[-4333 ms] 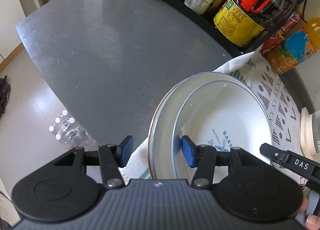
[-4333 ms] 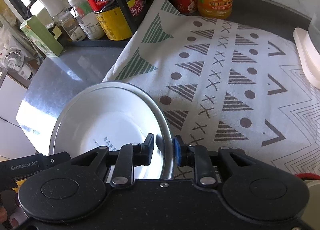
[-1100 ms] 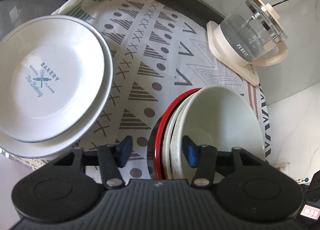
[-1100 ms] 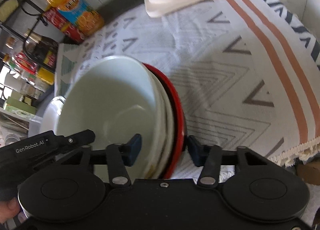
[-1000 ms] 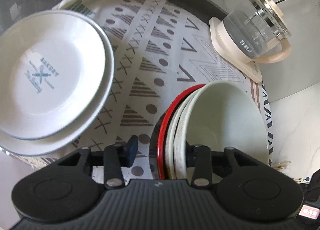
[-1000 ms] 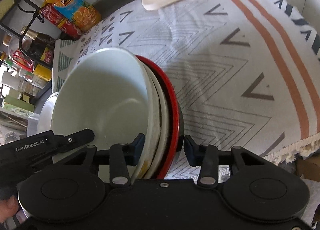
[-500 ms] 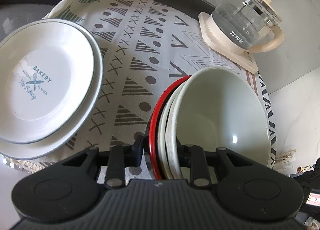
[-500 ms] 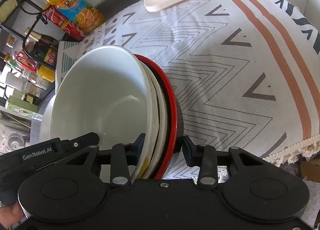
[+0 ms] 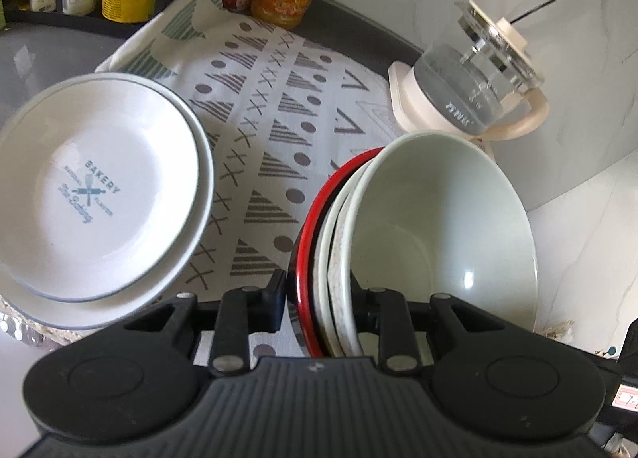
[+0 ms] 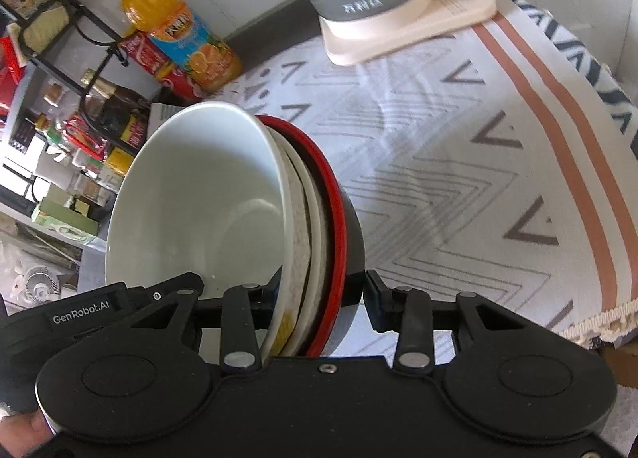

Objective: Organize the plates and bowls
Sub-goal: 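Lift the nested bowl stack with both tools and carry it over the plates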

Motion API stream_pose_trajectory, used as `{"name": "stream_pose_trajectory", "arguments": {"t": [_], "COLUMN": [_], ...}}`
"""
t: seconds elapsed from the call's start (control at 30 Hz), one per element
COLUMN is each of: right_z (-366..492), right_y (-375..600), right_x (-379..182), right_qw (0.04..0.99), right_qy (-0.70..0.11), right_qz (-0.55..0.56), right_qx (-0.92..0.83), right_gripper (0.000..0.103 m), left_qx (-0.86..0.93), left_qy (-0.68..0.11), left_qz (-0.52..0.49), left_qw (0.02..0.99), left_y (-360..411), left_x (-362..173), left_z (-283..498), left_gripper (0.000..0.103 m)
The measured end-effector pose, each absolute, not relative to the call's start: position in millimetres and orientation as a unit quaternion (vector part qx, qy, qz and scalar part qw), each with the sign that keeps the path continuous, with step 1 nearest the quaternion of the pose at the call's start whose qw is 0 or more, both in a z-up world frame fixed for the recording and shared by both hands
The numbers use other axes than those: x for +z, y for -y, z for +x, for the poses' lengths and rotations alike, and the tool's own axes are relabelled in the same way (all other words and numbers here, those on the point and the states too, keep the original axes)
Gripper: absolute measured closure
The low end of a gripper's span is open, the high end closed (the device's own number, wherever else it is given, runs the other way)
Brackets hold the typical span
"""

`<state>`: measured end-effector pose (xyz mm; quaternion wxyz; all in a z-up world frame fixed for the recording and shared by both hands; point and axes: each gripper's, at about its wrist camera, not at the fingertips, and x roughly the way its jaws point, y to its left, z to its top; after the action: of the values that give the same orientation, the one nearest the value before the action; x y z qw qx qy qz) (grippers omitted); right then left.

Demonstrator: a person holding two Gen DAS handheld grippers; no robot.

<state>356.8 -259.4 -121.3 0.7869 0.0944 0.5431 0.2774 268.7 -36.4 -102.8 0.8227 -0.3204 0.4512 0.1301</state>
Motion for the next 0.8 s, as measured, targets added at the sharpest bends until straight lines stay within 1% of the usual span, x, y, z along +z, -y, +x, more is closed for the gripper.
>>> {"name": "stream_pose_trajectory", "arguments": {"t": [0.43,0.8], "right_z": [355,340], "right_y": [216,170], "right_x": [-100,-91], "right_qw": [0.788,0.792], "right_qy": [-0.526,-0.521], "right_qz": [0.073,0.078], "right_qx": [0.310,0.310], "right_gripper": [0.065,0.065], "left_qx": [0.156,0.152], "left_qy": [-0.422,-0.423], "left_qz": [-0.335,-0.337], "left_qw": [0.828,0.827], "left_y": [0,-48], "left_x": [-83,-77], "left_z": [249,237], "left_gripper": [0.077,0.077]}}
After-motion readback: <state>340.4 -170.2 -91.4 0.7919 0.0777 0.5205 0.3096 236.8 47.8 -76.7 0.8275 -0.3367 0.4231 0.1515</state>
